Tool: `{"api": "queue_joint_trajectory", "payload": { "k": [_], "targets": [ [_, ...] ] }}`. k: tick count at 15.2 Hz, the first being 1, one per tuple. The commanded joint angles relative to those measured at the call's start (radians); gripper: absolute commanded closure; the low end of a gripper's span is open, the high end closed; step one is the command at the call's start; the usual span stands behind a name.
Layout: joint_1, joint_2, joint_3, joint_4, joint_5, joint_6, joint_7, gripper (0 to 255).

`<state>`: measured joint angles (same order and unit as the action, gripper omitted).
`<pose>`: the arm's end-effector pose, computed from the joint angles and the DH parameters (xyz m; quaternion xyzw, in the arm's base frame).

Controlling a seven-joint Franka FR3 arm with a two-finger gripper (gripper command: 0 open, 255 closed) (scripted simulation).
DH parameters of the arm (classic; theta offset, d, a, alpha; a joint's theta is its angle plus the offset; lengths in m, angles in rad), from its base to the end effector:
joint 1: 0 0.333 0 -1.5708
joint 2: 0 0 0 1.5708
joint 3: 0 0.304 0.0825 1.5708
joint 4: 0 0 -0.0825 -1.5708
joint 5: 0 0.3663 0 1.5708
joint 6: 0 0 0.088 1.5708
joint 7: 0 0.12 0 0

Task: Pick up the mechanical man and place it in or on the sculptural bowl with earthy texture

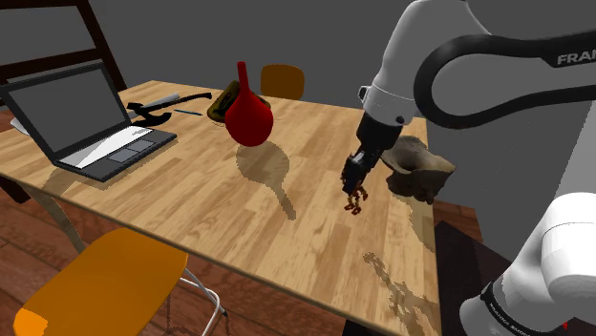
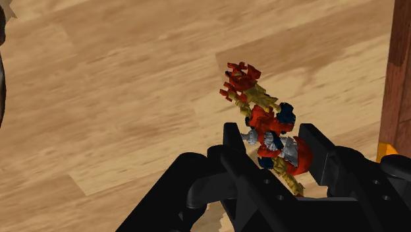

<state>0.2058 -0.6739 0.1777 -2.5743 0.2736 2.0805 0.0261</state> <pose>0.3258 0.1519 0.4759 -0.9879 -0.1071 -0.0739 0.0847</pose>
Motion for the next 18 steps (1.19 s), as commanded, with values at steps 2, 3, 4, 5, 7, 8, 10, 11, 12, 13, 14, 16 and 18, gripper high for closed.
{"api": "queue_joint_trajectory", "payload": {
  "k": [2, 3, 4, 5, 7, 8, 10, 11, 12, 13, 14, 16, 18],
  "targets": [
    [-0.003, -0.006, -0.004, 0.036, -0.007, -0.042, 0.006, 255],
    [-0.003, -0.008, -0.006, 0.048, -0.009, -0.056, 0.009, 255],
    [-0.004, -0.009, -0.007, 0.061, -0.011, -0.069, 0.011, 255],
    [-0.005, -0.010, -0.008, 0.073, -0.013, -0.083, 0.013, 255],
    [-0.007, -0.011, -0.011, 0.099, -0.017, -0.110, 0.016, 255],
    [-0.007, -0.012, -0.013, 0.112, -0.019, -0.123, 0.018, 255],
    [-0.009, -0.011, -0.015, 0.139, -0.023, -0.150, 0.022, 255],
    [-0.010, -0.011, -0.017, 0.153, -0.025, -0.163, 0.024, 255],
    [-0.010, -0.010, -0.018, 0.166, -0.027, -0.176, 0.026, 255],
    [-0.011, -0.009, -0.019, 0.180, -0.028, -0.188, 0.028, 255],
    [-0.012, -0.008, -0.020, 0.194, -0.030, -0.201, 0.030, 255],
    [-0.013, -0.005, -0.023, 0.223, -0.033, -0.227, 0.034, 255],
    [-0.014, -0.001, -0.025, 0.252, -0.036, -0.252, 0.038, 255]
  ]
}}
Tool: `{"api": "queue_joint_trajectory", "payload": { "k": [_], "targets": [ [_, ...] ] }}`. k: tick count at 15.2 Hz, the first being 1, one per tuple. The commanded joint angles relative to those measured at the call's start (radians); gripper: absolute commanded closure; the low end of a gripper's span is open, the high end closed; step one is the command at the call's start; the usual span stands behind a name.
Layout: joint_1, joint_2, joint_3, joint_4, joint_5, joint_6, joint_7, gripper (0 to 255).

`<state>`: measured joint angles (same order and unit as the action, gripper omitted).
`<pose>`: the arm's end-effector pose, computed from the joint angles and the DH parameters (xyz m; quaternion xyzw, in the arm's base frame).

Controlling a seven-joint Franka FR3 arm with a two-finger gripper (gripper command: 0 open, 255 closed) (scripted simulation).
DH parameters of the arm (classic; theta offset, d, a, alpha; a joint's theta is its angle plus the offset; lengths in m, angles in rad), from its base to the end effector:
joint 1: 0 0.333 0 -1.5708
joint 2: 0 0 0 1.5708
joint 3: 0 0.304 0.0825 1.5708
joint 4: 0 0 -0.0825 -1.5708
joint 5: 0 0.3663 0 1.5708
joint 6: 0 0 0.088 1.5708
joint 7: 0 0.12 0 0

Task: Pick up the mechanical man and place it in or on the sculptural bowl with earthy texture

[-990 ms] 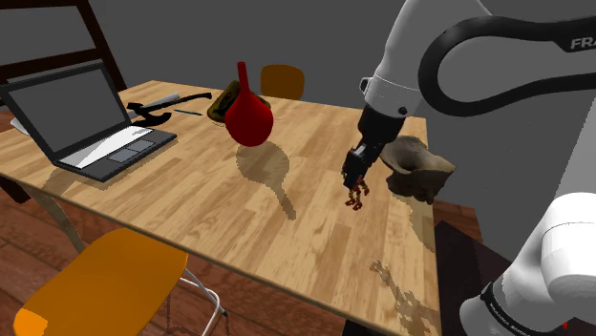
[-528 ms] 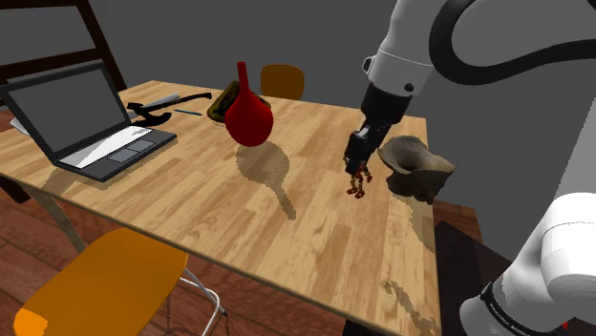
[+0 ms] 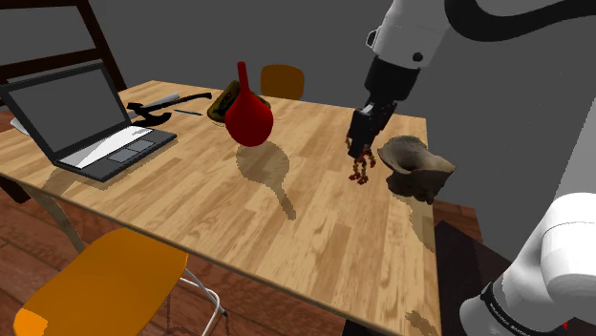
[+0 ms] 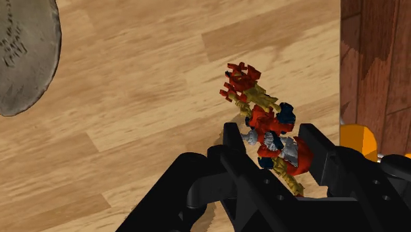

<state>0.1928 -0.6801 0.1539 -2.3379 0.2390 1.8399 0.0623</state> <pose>0.3240 0.1517 0.5669 -0.9879 -0.1071 -0.0738 0.0847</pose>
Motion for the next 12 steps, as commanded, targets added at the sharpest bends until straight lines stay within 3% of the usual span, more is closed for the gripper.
{"api": "queue_joint_trajectory", "payload": {
  "k": [1, 12],
  "targets": [
    [-0.001, 0.007, -0.002, 0.031, -0.003, -0.024, 0.003, 255],
    [-0.011, 0.026, -0.033, 0.175, -0.024, -0.153, -0.001, 255]
  ]
}}
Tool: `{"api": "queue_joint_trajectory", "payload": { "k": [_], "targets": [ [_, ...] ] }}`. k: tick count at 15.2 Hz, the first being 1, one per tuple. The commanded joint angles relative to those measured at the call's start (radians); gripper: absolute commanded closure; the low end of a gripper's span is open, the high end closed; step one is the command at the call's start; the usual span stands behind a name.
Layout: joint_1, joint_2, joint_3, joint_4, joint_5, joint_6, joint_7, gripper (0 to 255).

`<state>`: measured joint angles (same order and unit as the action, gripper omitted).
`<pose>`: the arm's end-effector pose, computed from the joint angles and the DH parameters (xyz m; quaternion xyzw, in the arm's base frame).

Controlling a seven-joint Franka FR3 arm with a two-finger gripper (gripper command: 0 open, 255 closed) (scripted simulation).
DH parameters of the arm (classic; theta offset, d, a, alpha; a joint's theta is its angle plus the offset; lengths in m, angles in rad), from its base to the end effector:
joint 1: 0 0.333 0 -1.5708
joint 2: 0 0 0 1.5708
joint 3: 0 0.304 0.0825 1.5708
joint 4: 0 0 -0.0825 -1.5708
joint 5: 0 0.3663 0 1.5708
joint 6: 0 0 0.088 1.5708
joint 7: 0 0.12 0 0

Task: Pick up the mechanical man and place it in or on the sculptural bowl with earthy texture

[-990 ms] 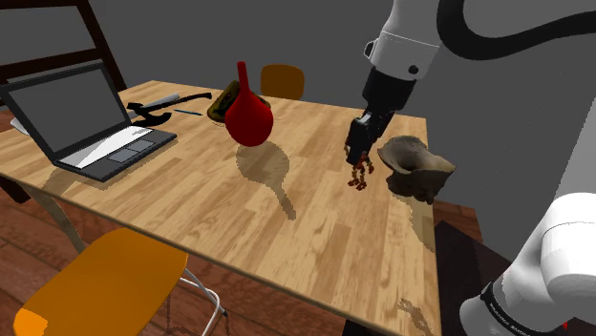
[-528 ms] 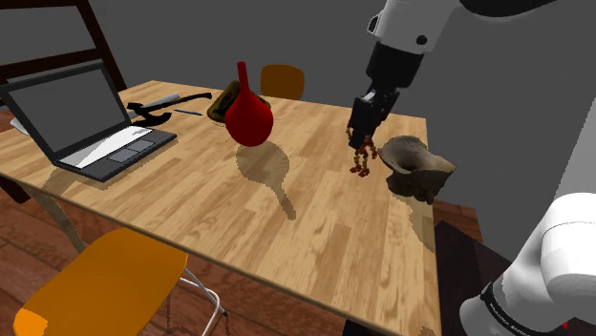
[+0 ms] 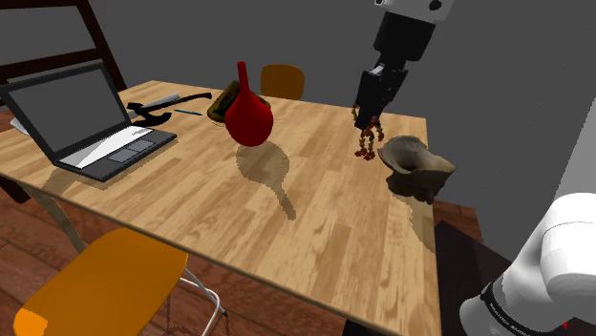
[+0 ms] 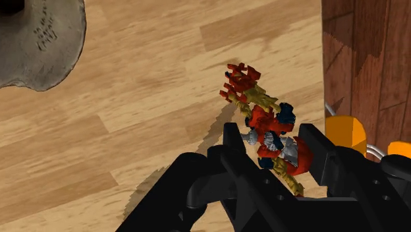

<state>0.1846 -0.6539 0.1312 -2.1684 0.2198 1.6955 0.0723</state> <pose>0.3230 0.1449 0.6236 -0.9879 -0.1070 -0.0738 0.0847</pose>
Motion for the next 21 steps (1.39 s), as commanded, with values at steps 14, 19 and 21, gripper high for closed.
{"api": "queue_joint_trajectory", "payload": {
  "k": [14, 19, 21],
  "targets": [
    [-0.089, -0.067, -0.313, -0.004, -0.149, -0.116, -0.334, 255],
    [-0.105, -0.065, -0.371, -0.016, -0.179, -0.107, -0.398, 255],
    [-0.108, -0.074, -0.372, -0.049, -0.181, -0.083, -0.401, 255]
  ]
}}
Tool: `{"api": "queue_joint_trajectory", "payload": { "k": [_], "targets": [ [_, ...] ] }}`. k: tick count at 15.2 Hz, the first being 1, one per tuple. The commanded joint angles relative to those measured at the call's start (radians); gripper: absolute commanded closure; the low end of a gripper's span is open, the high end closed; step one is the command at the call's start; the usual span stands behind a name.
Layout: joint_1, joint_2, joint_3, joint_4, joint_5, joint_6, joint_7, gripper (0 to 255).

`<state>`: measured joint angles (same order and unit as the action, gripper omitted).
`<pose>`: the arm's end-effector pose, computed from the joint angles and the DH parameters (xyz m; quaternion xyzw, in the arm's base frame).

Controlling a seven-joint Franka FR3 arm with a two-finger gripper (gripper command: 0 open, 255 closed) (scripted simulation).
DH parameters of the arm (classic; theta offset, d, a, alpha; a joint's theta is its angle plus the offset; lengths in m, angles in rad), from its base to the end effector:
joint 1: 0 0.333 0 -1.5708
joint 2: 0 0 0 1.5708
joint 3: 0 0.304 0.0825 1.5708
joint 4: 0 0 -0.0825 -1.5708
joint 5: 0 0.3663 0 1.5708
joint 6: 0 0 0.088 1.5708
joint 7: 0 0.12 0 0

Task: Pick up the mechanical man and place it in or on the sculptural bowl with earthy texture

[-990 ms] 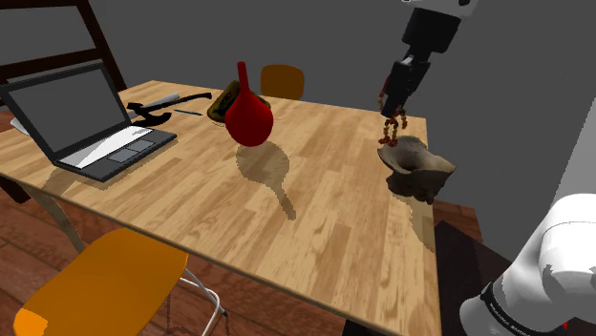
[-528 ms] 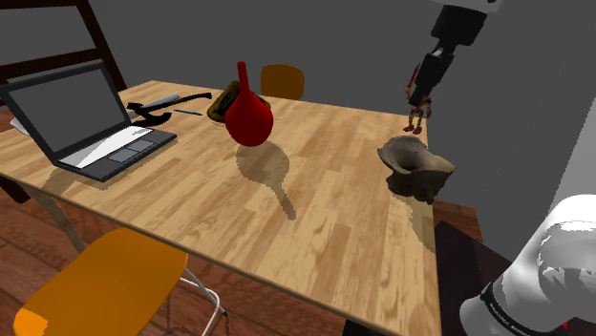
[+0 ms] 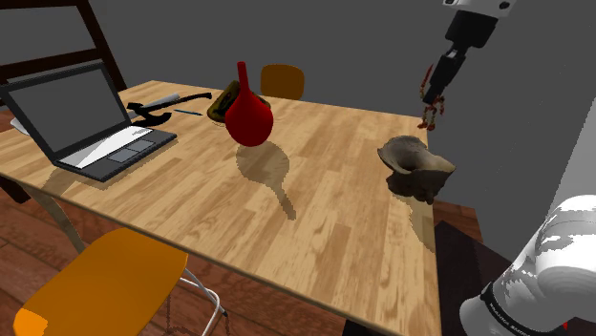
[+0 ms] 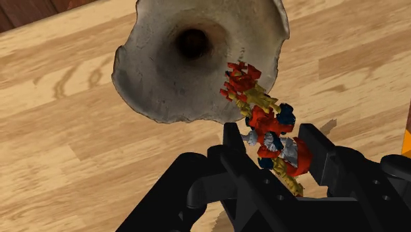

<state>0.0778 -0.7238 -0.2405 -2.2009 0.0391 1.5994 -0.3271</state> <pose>0.3177 -0.0739 0.6160 -0.9879 -0.1069 -0.0736 0.0847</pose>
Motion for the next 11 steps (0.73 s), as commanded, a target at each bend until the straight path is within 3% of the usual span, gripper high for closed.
{"api": "queue_joint_trajectory", "payload": {
  "k": [1, 11],
  "targets": [
    [-0.002, -0.008, -0.001, -0.033, -0.002, 0.025, -0.003, 255],
    [-0.013, -0.040, -0.009, -0.181, -0.011, 0.140, -0.018, 255]
  ]
}}
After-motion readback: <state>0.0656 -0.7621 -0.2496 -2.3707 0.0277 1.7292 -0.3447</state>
